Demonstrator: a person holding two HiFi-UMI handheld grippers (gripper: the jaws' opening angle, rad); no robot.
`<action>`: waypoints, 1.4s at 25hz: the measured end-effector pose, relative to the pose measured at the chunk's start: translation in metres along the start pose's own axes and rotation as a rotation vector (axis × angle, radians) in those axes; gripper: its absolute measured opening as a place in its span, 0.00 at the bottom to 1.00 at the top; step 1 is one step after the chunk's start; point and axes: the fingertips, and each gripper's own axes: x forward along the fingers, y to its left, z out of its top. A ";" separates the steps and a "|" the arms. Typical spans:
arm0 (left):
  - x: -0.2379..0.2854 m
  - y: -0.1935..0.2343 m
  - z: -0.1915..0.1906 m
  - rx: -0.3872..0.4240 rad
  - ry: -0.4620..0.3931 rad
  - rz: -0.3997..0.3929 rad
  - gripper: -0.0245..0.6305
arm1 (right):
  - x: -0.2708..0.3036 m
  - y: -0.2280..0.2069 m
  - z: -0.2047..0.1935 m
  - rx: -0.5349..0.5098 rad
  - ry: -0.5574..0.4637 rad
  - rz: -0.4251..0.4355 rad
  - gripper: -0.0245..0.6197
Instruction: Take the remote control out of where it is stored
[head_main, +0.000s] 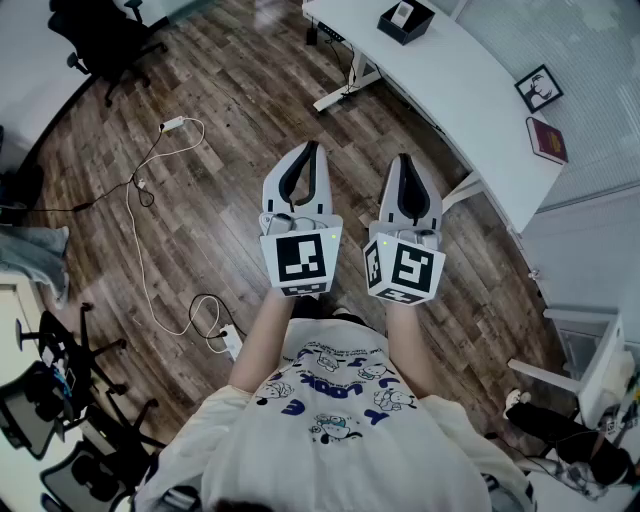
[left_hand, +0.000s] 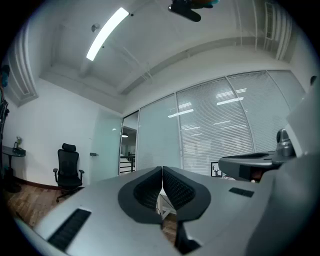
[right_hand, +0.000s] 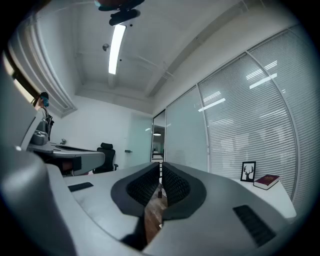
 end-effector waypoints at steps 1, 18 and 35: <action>0.002 0.002 -0.001 -0.001 0.001 -0.001 0.06 | 0.003 0.001 -0.001 0.000 0.001 0.000 0.09; 0.038 0.050 -0.018 0.016 0.025 -0.033 0.06 | 0.049 0.018 -0.008 0.019 0.016 -0.046 0.09; 0.194 0.072 -0.030 0.042 0.042 0.025 0.07 | 0.209 -0.034 -0.030 0.048 0.029 0.009 0.09</action>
